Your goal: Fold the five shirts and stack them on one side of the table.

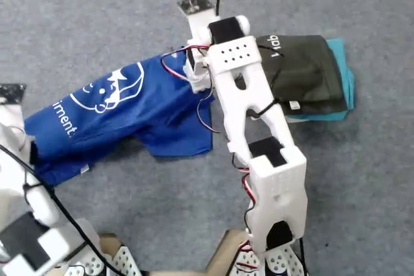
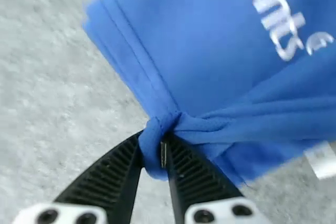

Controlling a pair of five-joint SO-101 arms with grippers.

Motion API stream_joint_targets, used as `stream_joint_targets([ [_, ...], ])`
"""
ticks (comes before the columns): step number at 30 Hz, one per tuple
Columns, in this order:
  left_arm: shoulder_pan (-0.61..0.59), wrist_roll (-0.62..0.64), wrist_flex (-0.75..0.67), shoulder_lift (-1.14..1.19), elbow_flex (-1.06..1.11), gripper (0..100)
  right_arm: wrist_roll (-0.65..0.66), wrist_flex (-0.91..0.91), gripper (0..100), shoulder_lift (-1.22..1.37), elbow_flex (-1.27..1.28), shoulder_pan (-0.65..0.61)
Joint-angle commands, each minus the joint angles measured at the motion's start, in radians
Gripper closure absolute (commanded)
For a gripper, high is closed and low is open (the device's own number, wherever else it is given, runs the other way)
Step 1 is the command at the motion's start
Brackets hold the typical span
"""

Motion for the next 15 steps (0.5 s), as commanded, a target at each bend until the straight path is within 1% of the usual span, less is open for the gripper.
stream_joint_targets([
  [1,0.002,0.112,-0.008,0.041,-0.288,97,-0.046,-0.092,98.5,-0.068,-0.081,0.012],
  [2,0.004,0.149,0.008,0.051,-0.361,97,-0.075,-0.097,98.5,-0.073,-0.145,0.008],
  [4,0.008,0.193,0.084,0.052,-0.510,97,-0.124,-0.097,98.5,-0.077,-0.289,0.006],
  [7,0.031,0.229,0.204,0.043,-0.713,97,-0.206,-0.095,98.5,-0.081,-0.524,-0.002],
  [10,0.041,0.282,0.288,0.021,-0.880,97,-0.285,-0.098,98.5,-0.081,-0.757,-0.005],
  [12,0.041,0.311,0.333,-0.005,-0.980,97,-0.315,-0.098,98.5,-0.081,-0.906,-0.017],
  [14,0.041,0.315,0.391,-0.035,-1.059,97,-0.319,-0.098,98.5,-0.081,-1.035,-0.026],
  [15,0.041,0.311,0.431,-0.054,-1.089,97,-0.319,-0.109,98.5,-0.087,-1.055,-0.034],
])
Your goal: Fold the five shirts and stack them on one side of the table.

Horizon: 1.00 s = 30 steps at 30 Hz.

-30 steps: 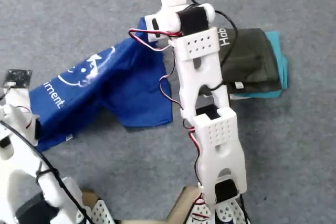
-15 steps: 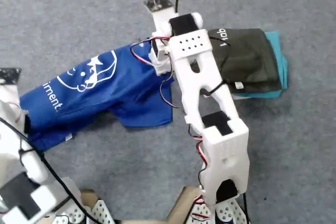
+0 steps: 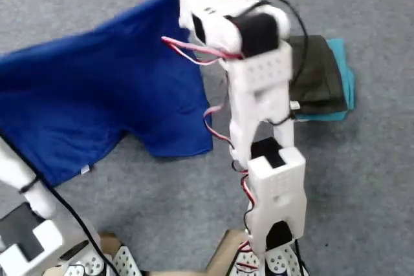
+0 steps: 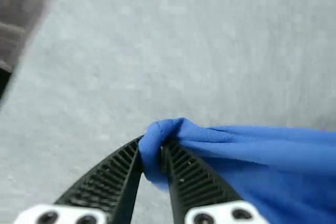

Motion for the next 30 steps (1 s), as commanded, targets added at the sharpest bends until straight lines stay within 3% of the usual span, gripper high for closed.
stream_joint_targets([
  [1,0.001,0.005,0.120,-0.089,-0.180,97,-0.015,-0.049,98.5,-0.110,-0.165,-0.015],
  [8,-0.045,-0.018,0.321,-0.284,-0.317,97,-0.012,-0.190,98.5,-0.374,-0.079,-0.032],
  [15,-0.220,-0.020,0.321,-0.473,-0.418,97,-0.011,-0.276,98.5,-0.641,0.102,-0.034],
  [22,-0.200,-0.018,0.298,-0.497,-0.349,97,-0.009,-0.387,98.5,-0.714,0.395,-0.031],
  [27,-0.033,-0.018,0.097,-0.497,0.047,97,-0.011,-0.463,98.5,-0.615,0.607,-0.034],
  [30,-0.001,-0.015,-0.253,-0.488,0.387,97,-0.009,-0.577,98.5,-0.506,0.737,-0.032],
])
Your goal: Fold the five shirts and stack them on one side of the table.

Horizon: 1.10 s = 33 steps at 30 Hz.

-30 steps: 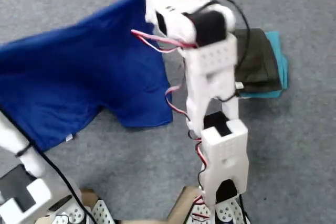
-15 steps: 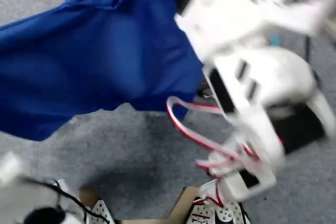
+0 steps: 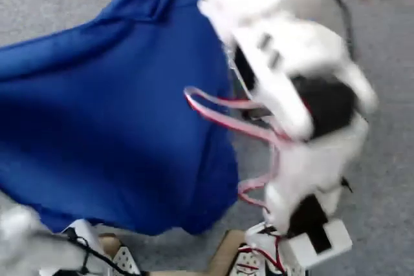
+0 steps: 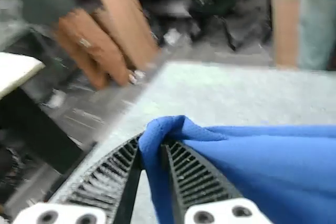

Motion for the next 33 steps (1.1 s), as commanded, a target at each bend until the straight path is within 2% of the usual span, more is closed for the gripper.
stream_joint_targets([
  [1,0.053,-0.002,-0.474,0.021,0.429,97,-0.006,-0.163,98.5,0.114,0.133,-0.003],
  [5,0.116,-0.005,-1.048,0.160,0.690,97,-0.006,-0.428,98.5,0.311,0.182,-0.003],
  [6,0.128,-0.005,-1.140,0.219,0.702,97,-0.005,-0.466,98.5,0.360,0.170,-0.003],
  [8,0.147,-0.005,-1.229,0.339,0.674,97,-0.005,-0.499,98.5,0.455,0.113,-0.003],
  [11,0.151,-0.005,-1.186,0.483,0.553,97,-0.006,-0.437,98.5,0.564,-0.008,-0.002],
  [15,0.137,-0.006,-1.019,0.555,0.400,97,-0.005,-0.267,98.5,0.653,-0.189,-0.002],
  [20,0.131,-0.006,-0.818,0.529,0.397,97,-0.003,-0.018,98.5,0.723,-0.358,0.000],
  [24,0.139,-0.006,-0.730,0.496,0.501,97,0.015,0.204,98.5,0.751,-0.440,0.002],
  [28,0.133,-0.011,-0.720,0.434,0.696,97,0.058,0.385,98.5,0.759,-0.499,0.008],
  [33,0.133,-0.160,-0.721,0.328,0.947,97,0.095,0.651,98.5,0.756,-0.582,0.011],
])
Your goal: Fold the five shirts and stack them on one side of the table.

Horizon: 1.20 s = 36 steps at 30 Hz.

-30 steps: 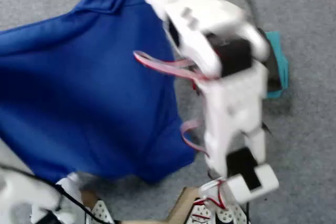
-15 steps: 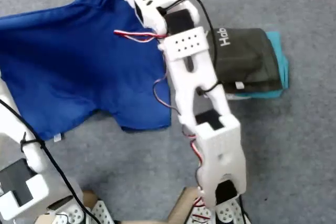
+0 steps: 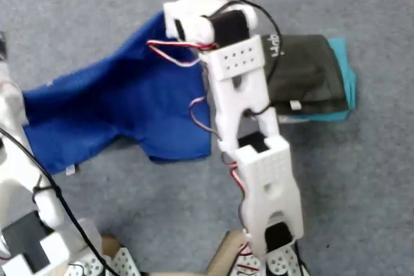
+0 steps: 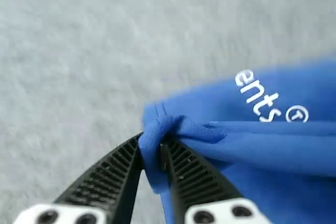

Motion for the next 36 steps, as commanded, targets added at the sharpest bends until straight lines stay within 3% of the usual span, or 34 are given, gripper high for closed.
stream_joint_targets([
  [1,-0.005,-0.103,0.002,-0.107,0.150,97,0.005,0.121,98.5,-0.018,-0.062,0.025],
  [4,-0.031,-0.164,-0.003,-0.155,0.239,97,0.011,0.121,98.5,-0.073,0.024,0.046],
  [11,-0.108,-0.186,-0.218,-0.152,0.355,97,0.046,0.112,98.5,-0.305,0.616,0.026],
  [18,-0.117,-0.313,-0.232,-0.161,0.433,97,0.089,0.017,98.5,-0.519,1.090,0.060],
  [23,-0.188,-0.373,-0.250,-0.158,0.407,97,0.135,-0.104,98.5,-0.638,1.395,0.055],
  [33,-0.162,-0.413,-0.253,-0.161,0.489,96,0.132,-0.345,98.3,-0.674,1.650,0.089],
  [36,-0.143,-0.413,-0.253,-0.161,0.486,91,0.135,-0.374,98.0,-0.673,1.656,0.092],
])
